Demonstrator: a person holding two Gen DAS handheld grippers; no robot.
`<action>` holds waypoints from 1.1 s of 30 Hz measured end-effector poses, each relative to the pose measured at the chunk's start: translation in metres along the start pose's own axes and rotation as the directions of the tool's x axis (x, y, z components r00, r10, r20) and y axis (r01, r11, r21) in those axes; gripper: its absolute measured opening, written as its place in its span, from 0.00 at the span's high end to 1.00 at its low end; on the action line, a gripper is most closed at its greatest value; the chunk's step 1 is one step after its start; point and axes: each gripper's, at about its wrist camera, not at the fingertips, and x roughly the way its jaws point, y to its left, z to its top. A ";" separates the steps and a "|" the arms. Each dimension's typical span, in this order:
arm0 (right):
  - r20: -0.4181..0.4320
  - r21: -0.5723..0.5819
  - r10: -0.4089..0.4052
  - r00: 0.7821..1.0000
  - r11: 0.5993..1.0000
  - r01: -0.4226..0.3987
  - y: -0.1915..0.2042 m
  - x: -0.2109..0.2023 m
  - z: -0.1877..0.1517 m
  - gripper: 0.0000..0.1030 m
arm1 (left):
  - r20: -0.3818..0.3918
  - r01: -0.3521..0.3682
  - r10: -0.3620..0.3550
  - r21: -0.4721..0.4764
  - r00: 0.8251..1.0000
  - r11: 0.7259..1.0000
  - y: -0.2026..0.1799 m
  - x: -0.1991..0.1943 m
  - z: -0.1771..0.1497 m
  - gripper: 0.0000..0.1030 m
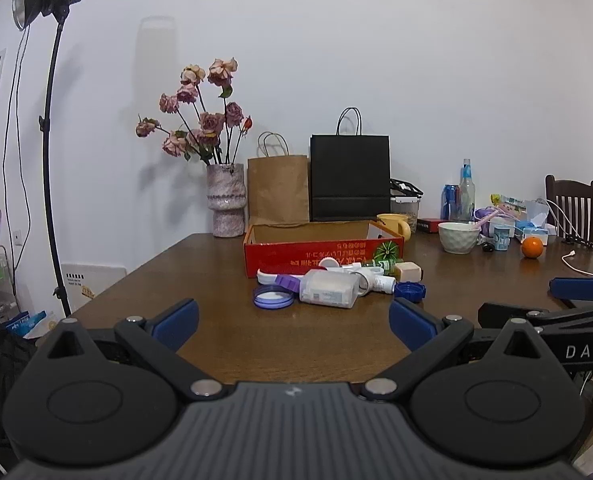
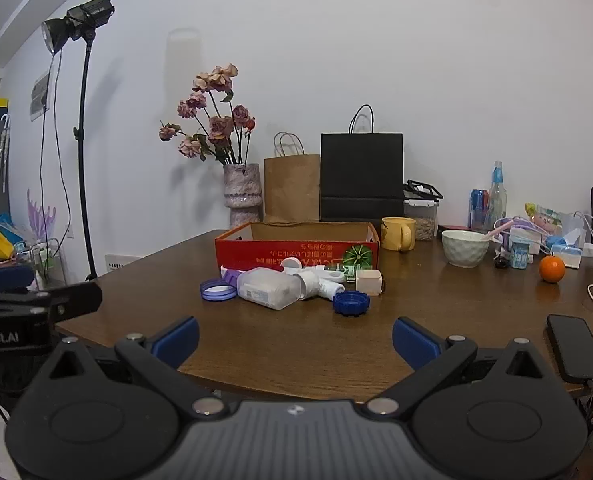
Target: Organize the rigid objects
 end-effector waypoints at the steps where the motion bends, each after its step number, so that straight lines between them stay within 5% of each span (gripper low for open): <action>1: 0.001 0.000 0.002 1.000 1.000 -0.002 0.000 0.000 0.000 0.00 | -0.002 0.000 0.000 0.000 1.000 1.000 0.000 0.000 0.000 0.00; 17: -0.034 -0.057 -0.015 0.999 0.998 0.013 0.006 0.040 -0.002 0.00 | -0.053 -0.072 0.071 -0.019 0.996 0.997 0.017 0.042 -0.004 0.00; 25: -0.112 0.019 -0.026 0.993 0.999 0.028 -0.017 0.096 0.003 0.00 | -0.067 -0.108 0.108 0.013 0.992 0.994 0.015 0.094 -0.012 0.00; 33: -0.198 0.105 -0.020 0.980 0.994 0.041 -0.044 0.169 0.015 0.00 | -0.143 -0.049 0.048 -0.003 0.989 0.999 0.023 0.167 -0.003 0.00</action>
